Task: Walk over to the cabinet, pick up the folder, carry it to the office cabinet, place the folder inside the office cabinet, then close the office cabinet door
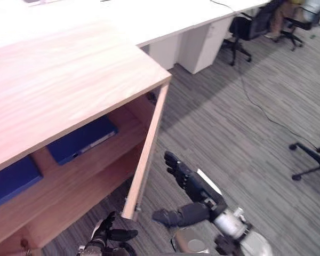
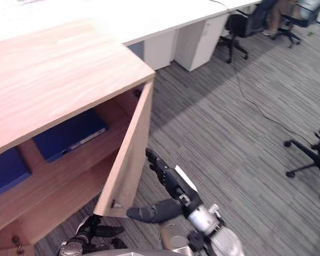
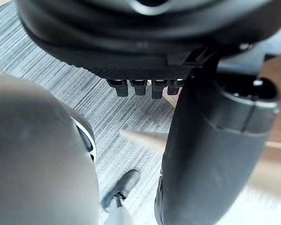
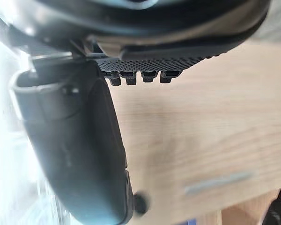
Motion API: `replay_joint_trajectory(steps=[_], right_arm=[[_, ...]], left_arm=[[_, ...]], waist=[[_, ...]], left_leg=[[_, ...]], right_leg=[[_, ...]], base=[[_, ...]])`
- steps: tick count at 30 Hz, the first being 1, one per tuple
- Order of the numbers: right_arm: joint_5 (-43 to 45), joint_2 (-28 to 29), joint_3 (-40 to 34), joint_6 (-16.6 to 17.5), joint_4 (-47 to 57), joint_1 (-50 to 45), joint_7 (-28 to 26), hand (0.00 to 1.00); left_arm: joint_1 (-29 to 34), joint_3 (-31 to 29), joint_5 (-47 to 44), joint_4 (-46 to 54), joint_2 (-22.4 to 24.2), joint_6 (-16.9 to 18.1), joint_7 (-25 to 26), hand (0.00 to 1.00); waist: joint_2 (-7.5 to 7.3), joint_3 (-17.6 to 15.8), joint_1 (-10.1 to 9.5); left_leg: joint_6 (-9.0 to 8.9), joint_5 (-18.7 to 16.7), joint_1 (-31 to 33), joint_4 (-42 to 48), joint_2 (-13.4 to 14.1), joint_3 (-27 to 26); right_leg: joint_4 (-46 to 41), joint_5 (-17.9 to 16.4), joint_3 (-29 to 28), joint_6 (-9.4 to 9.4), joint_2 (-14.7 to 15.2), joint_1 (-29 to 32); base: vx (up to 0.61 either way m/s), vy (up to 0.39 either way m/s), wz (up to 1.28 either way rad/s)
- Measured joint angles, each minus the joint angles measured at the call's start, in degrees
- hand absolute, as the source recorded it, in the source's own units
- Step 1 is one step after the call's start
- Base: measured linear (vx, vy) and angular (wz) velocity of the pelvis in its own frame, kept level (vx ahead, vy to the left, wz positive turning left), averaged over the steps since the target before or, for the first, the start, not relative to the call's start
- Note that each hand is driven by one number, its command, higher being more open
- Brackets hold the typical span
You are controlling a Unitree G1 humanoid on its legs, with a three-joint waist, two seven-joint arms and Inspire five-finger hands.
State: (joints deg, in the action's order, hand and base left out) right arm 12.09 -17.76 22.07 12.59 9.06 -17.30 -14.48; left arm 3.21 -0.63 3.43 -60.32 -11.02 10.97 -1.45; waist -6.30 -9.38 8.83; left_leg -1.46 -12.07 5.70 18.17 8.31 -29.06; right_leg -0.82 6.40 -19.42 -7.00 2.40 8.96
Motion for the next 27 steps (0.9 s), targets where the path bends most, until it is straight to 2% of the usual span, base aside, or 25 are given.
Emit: replay_joint_trajectory(steps=[1, 2, 3, 4, 6, 8, 9, 11, 13, 20, 23, 24, 25, 27], right_arm=[[-1.43, 1.84, -0.30, -0.04, -5.59, 4.30, 2.46, 1.00], [-2.34, 3.30, -3.61, 0.62, -9.03, 6.05, 5.68, 1.00], [-2.63, 3.43, -3.97, 0.46, -9.87, 6.73, 6.29, 1.00], [-3.29, 4.06, -5.95, -0.33, -14.51, 10.84, 9.25, 1.00], [-3.25, 4.57, -8.38, -0.16, -17.39, 12.45, 11.99, 1.00], [-3.33, 5.20, -11.20, -0.76, -21.43, 14.70, 15.25, 1.00], [-3.32, 5.24, -11.74, -0.77, -22.20, 15.04, 16.24, 1.00], [-3.39, 5.87, -14.00, -0.65, -23.54, 15.33, 18.84, 1.00], [-3.39, 6.85, -16.06, -0.62, -24.85, 15.44, 20.02, 1.00], [-3.30, 8.40, -19.62, -0.33, -33.66, 13.31, 20.92, 1.00], [-3.63, 10.21, -20.78, -0.82, -39.75, 9.85, 19.95, 1.00], [-4.16, 10.26, -20.85, -0.94, -41.27, 9.60, 19.72, 1.00], [-5.70, 10.35, -21.45, -1.55, -44.43, 9.51, 19.32, 1.00], [-6.41, 10.74, -23.08, -2.65, -48.07, 9.61, 19.35, 1.00]], left_arm=[[-0.41, -0.03, 0.00, 0.46, 0.81, -0.02, 0.37, 1.00], [-0.14, -0.08, -0.04, 1.27, 1.25, -0.13, 0.85, 1.00], [-0.05, -0.09, -0.06, 1.30, 1.24, -0.17, 1.00, 1.00], [-0.27, -0.14, -0.14, 1.45, 1.18, -0.60, 1.60, 1.00], [-0.27, -0.19, -0.30, 2.25, 1.24, -0.59, 2.10, 1.00], [0.24, -0.22, -0.59, 2.31, 1.27, -0.75, 2.83, 1.00], [0.24, -0.22, -0.61, 2.31, 1.35, -0.78, 2.84, 1.00], [1.56, -1.13, -1.71, 2.43, 1.43, -0.93, 3.17, 1.00], [2.52, -2.06, -2.08, 2.45, 1.43, -1.03, 3.48, 1.00], [5.12, -4.64, -4.75, 2.57, 2.78, -1.97, 3.76, 1.00], [5.45, -5.98, -7.07, 4.01, 4.20, -1.95, 3.99, 1.00], [5.50, -6.62, -7.33, 4.08, 4.65, -1.96, 3.97, 1.00], [5.90, -8.26, -8.11, 4.45, 5.74, -1.96, 4.06, 1.00], [6.73, -10.01, -9.32, 5.40, 6.52, -1.96, 4.07, 1.00]], waist=[[0.34, 0.08, -1.19], [0.66, -0.01, -1.90], [0.68, 0.02, -1.98], [0.93, -0.07, -2.88], [1.39, -0.06, -3.95], [3.16, 0.46, -5.11], [3.76, 0.56, -5.57], [5.57, 1.16, -6.13], [6.05, 1.28, -6.51], [6.67, 0.91, -8.03], [8.13, 0.04, -8.57], [8.46, -0.21, -8.83], [8.89, -0.50, -9.16], [8.32, -0.87, -9.33]], left_leg=[[0.36, 1.31, 1.00, -1.20, -0.99, 2.90], [0.62, 3.33, 1.33, -3.33, -2.46, 6.29], [0.68, 3.70, 1.31, -3.80, -2.69, 6.83], [0.90, 5.72, 1.33, -6.21, -4.22, 10.33], [1.05, 7.89, 1.33, -8.81, -5.58, 13.82], [0.65, 11.74, 1.01, -14.04, -7.23, 18.36], [0.70, 12.89, 0.85, -15.45, -7.56, 19.50], [0.58, 17.42, -0.68, -21.49, -8.14, 23.57], [0.39, 19.10, -1.11, -23.51, -8.11, 26.37], [-0.38, 19.91, -0.07, -23.54, -8.84, 34.19], [-0.58, 20.04, 1.91, -23.51, -9.36, 37.18], [-0.58, 20.03, 2.14, -23.50, -9.35, 36.71], [-0.39, 19.57, 2.64, -23.20, -9.13, 33.95], [-0.17, 16.69, 4.53, -20.14, -7.80, 25.45]], right_leg=[[0.28, -0.15, 3.04, 0.20, 0.90, -0.31], [0.28, -0.70, 6.97, 0.74, 2.05, -1.04], [0.27, -0.74, 7.58, 0.79, 2.18, -1.18], [0.14, -1.90, 11.39, 1.08, 3.35, -2.17], [-0.07, -2.89, 14.82, 1.06, 4.28, -2.88], [-1.00, -4.18, 19.60, 1.36, 5.02, -2.97], [-1.20, -4.55, 20.66, 1.41, 5.20, -2.97], [-1.37, -5.44, 24.89, 1.86, 5.35, -3.71], [-1.38, -6.14, 27.88, 1.55, 5.24, -4.88], [-1.19, -7.83, 36.14, 1.59, 5.36, -8.26], [-2.05, -9.71, 42.32, 1.26, 6.01, -9.50], [-2.42, -10.11, 43.13, 1.16, 6.41, -9.61], [-3.40, -10.26, 44.71, 1.07, 7.20, -9.65], [-4.79, -10.45, 46.90, 0.82, 9.24, -9.45]], base=[[0.03, -0.017, 1.38], [0.02, -0.013, 1.27], [0.00, -0.028, 1.43], [-0.02, -0.029, 1.13], [-0.02, -0.048, 1.22], [-0.04, -0.057, 1.12], [-0.03, -0.027, 0.96], [-0.04, -0.033, 0.93], [-0.05, -0.015, 0.84], [-0.03, -0.010, 0.67], [0.02, -0.028, 0.99], [0.04, 0.003, 0.78], [0.05, 0.030, 0.71], [0.11, 0.053, 0.57]])
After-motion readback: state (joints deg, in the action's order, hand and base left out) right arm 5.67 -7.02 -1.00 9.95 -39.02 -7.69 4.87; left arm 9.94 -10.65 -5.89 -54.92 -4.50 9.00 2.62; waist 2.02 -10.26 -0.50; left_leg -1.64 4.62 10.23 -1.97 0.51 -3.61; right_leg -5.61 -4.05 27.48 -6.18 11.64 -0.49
